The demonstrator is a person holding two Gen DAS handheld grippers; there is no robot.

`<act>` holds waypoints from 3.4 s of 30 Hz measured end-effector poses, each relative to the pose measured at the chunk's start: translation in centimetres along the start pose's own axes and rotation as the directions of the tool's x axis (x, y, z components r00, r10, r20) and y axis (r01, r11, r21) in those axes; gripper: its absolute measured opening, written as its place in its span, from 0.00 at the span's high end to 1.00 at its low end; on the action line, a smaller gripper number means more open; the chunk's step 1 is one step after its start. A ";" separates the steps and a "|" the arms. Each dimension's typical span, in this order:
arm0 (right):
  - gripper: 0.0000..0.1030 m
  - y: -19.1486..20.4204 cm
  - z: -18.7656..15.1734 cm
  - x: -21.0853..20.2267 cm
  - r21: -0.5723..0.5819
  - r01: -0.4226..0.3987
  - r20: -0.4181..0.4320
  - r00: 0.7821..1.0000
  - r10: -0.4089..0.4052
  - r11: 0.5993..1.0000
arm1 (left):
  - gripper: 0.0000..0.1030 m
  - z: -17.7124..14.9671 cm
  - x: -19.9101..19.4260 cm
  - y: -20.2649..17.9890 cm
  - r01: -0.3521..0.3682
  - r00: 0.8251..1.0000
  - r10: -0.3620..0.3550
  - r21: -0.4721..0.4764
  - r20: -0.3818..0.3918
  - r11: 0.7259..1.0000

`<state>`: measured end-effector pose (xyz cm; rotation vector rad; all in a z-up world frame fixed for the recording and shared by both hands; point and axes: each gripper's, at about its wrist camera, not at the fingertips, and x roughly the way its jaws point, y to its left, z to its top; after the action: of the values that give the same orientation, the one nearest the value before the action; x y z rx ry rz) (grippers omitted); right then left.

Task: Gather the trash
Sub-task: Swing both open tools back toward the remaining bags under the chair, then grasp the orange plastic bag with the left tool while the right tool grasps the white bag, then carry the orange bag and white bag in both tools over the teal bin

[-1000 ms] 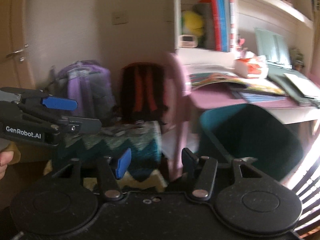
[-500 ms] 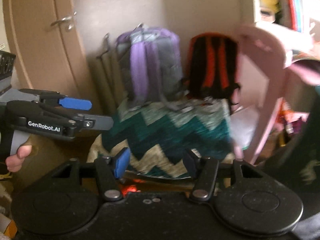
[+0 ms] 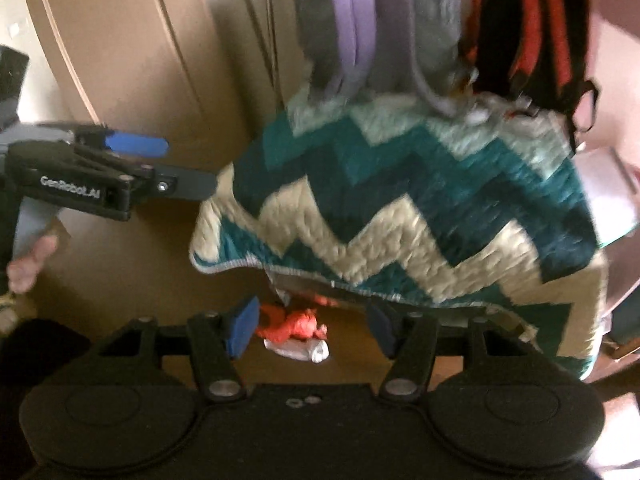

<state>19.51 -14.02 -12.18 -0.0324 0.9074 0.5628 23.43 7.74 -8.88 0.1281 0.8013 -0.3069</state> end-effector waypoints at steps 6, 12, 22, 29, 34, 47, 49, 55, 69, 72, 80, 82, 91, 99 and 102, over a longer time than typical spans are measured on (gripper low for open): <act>0.42 0.6 -1.5 9.9 -0.030 -0.010 -0.088 0.996 0.008 1.000 | 0.02 -5.1 7.9 3.0 -0.014 0.993 0.020 0.055 -0.113 0.998; 0.42 1.0 -4.0 20.0 -0.090 -0.042 -0.228 0.973 0.021 0.995 | 0.02 -10.2 16.9 5.0 0.029 0.959 -0.024 0.010 -0.283 1.000; 0.42 1.6 -8.6 34.2 -0.214 -0.106 -0.391 0.920 0.015 0.971 | 0.02 -17.6 29.8 9.0 -0.043 0.909 -0.030 -0.163 -0.416 0.986; 0.42 1.2 -10.7 41.5 -0.242 -0.112 -0.441 0.897 -0.006 0.964 | 0.03 -21.3 35.7 9.4 -0.079 0.877 0.003 -0.138 -0.480 0.987; 0.43 1.1 -11.5 45.3 -0.205 -0.113 -0.471 0.882 0.003 0.972 | 0.03 -21.7 37.8 9.0 -0.055 0.881 -0.007 -0.116 -0.474 0.992; 0.48 0.9 -12.4 48.6 -0.217 -0.098 -0.490 0.871 -0.021 0.971 | 0.36 -23.1 40.8 9.5 -0.040 0.866 -0.044 -0.156 -0.497 0.987; 0.73 1.2 -12.7 48.7 -0.229 -0.098 -0.492 0.870 -0.028 0.968 | 0.37 -23.2 40.6 9.4 -0.036 0.869 -0.046 -0.157 -0.493 0.987; 0.76 1.3 -13.0 47.4 -0.238 -0.085 -0.502 0.863 -0.048 0.967 | 0.41 -23.2 39.2 9.7 -0.029 0.875 -0.057 -0.170 -0.480 0.985; 0.76 -0.7 -8.6 30.7 -0.195 -0.023 -0.402 0.914 -0.059 0.980 | 0.41 -16.0 26.8 6.1 0.078 0.894 -0.127 -0.129 -0.430 0.989; 0.76 -1.0 -6.7 26.0 -0.187 -0.001 -0.352 0.934 -0.066 0.982 | 0.41 -12.7 23.2 4.5 0.114 0.914 -0.128 -0.058 -0.385 0.992; 0.76 -1.4 -1.6 11.6 -0.136 0.037 -0.209 0.976 -0.066 0.990 | 0.41 -3.8 11.6 0.1 0.150 0.966 -0.148 -0.006 -0.214 0.989; 0.76 -1.2 -1.1 8.8 -0.142 0.071 -0.178 0.979 -0.096 0.987 | 0.41 -2.2 8.7 -1.4 0.148 0.973 -0.144 0.010 -0.179 0.989; 0.76 -3.0 -0.5 -7.8 -0.076 0.178 -0.026 0.983 -0.180 0.981 | 0.41 4.5 -3.3 -8.7 0.155 0.988 -0.154 0.046 -0.008 0.987; 0.76 -6.2 -1.8 -20.4 0.033 0.296 0.135 0.945 -0.297 0.955 | 0.41 9.9 -11.5 -17.1 0.179 0.973 -0.196 0.135 0.119 0.974; 0.76 -7.9 -2.2 -24.9 0.070 0.334 0.190 0.920 -0.342 0.940 | 0.41 12.3 -13.8 -20.7 0.214 0.957 -0.240 0.163 0.164 0.963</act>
<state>9.65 -32.48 3.54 -0.0966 0.6951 0.2209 16.23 -11.65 9.63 0.1410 0.6117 -0.5877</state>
